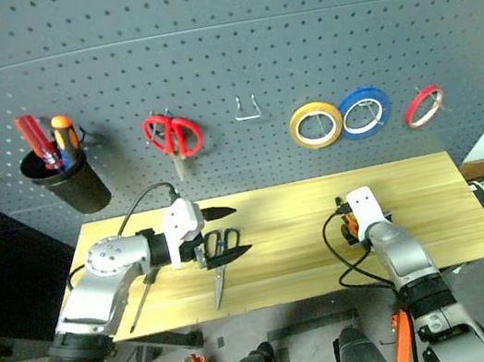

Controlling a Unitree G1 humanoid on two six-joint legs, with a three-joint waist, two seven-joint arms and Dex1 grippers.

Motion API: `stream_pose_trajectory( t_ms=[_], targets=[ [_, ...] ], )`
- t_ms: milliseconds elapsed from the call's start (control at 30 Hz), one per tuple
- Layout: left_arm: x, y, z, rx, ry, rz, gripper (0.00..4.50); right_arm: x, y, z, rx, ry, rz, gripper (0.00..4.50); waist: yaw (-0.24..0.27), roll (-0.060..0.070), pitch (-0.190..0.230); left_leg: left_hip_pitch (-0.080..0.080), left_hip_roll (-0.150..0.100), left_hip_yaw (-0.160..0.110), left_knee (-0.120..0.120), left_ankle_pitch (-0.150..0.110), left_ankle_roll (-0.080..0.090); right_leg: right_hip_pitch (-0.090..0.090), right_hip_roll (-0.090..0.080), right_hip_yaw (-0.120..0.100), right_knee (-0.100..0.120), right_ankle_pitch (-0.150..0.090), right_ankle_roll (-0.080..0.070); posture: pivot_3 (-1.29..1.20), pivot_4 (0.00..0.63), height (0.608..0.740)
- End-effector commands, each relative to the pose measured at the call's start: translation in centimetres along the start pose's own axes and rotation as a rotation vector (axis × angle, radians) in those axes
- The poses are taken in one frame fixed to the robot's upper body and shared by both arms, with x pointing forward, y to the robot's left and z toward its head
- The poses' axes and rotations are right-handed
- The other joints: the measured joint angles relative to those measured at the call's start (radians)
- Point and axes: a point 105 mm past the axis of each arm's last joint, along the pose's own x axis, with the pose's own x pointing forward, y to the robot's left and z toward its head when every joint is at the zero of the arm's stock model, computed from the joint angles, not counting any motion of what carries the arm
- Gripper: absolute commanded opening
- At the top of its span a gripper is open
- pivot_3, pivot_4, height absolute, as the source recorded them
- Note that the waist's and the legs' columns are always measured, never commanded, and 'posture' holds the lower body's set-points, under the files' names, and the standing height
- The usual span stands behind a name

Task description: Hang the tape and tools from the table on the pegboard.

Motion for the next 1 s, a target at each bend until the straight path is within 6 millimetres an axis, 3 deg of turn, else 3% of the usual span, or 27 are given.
stream_pose_trajectory(
  t_ms=[33,400,500,633,700,867,933,1000],
  targets=[
    [-0.2,-0.1,1.1,0.047,-0.024,0.015,4.49,0.5,-1.0,0.8,0.016,-0.020,-0.011,4.47,-0.002,0.000,0.000,0.000,0.000,0.000,0.000,0.000,0.000,0.000,0.000,0.000,0.000,0.000,0.000,-0.11,0.202,0.740],
    [-0.6,-0.3,0.6,0.025,-0.015,0.045,4.49,2.1,-0.6,-0.9,0.035,0.113,0.140,4.47,-0.009,-0.001,-0.001,0.000,0.000,0.000,0.000,0.000,0.000,0.001,0.000,0.000,0.000,0.000,0.000,-0.10,0.202,0.740],
    [-0.9,-0.2,0.3,0.021,-0.007,0.055,4.49,2.3,-0.5,-1.1,0.012,0.127,0.150,3.93,-0.011,-0.004,-0.003,0.001,0.000,0.000,0.000,0.000,0.000,0.001,0.000,0.000,0.000,0.000,0.000,-0.10,0.200,0.740],
    [-1.2,0.0,0.1,0.010,-0.005,0.077,4.49,2.4,-0.3,-0.9,0.013,0.124,0.162,2.63,-0.011,-0.007,-0.004,0.001,0.000,0.000,0.001,0.000,0.000,0.001,0.000,0.000,0.000,0.000,0.000,-0.10,0.197,0.740],
    [-1.2,0.2,0.2,-0.011,-0.020,0.093,4.49,2.4,-0.1,-0.6,0.026,0.109,0.164,2.50,-0.010,-0.007,-0.005,0.001,0.000,0.000,0.001,0.000,0.000,0.001,0.000,0.000,0.000,0.000,0.001,-0.10,0.197,0.740],
    [-2.0,0.5,0.5,-0.076,-0.075,0.167,4.49,0.8,-0.7,3.2,-0.003,-0.083,0.110,2.50,-0.008,-0.007,-0.005,0.000,0.000,0.000,0.001,0.000,0.000,0.001,0.000,0.000,0.000,0.001,0.001,-0.09,0.200,0.740],
    [-2.8,0.6,0.5,-0.128,-0.097,0.200,4.49,-0.9,-0.5,5.2,-0.078,-0.210,0.103,2.50,-0.008,-0.007,-0.004,0.000,0.000,0.000,0.000,0.000,0.000,-0.001,0.000,0.000,0.000,0.001,0.001,-0.08,0.203,0.740],
    [-3.7,0.1,0.7,-0.178,-0.125,0.212,4.49,-4.4,1.4,6.7,-0.067,-0.370,0.167,2.49,-0.008,-0.007,-0.004,-0.003,0.000,0.000,0.000,0.000,0.000,-0.004,0.000,0.000,0.001,0.001,0.001,-0.07,0.202,0.740]
  ],
)
